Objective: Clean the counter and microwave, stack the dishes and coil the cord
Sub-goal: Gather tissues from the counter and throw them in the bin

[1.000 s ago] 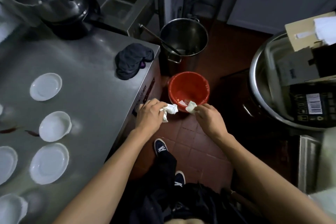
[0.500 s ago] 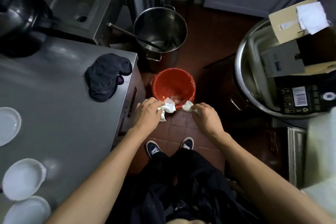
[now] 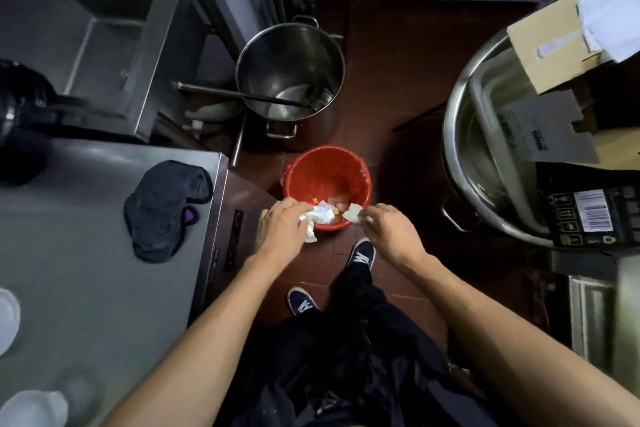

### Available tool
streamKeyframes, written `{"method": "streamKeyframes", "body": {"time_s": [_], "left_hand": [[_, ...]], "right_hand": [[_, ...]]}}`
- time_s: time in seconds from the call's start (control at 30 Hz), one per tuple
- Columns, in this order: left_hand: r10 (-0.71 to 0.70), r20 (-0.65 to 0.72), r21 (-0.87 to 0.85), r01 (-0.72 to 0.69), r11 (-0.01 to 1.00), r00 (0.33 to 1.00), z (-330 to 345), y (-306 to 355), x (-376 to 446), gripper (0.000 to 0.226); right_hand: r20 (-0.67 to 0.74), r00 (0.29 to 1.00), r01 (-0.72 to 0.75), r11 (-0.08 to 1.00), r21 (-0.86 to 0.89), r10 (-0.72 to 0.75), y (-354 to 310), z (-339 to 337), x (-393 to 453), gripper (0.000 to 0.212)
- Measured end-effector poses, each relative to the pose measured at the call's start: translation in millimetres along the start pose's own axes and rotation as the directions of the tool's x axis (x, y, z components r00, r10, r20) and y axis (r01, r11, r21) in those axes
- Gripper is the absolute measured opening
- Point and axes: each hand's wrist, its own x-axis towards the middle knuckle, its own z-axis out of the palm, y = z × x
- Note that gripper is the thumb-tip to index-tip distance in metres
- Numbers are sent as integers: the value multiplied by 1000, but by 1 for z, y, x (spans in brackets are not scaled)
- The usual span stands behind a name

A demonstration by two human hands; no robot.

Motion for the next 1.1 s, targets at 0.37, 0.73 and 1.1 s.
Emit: {"method": "streamKeyframes", "body": {"time_s": [0.37,0.73,1.1], "left_hand": [[-123,116,14,122,992,986,35,14,55,34],[-172,154,-109,190,976,973,106,-38,131,33],[-241,233,-74,265,962,942,204,-130,202,34]], "right_hand": [[104,993,-67,996,64,60,45,4,44,21],[180,959,-245,960,132,220,73,93,109,19],[225,904,-406,895,184,364,129,197,186,21]]}}
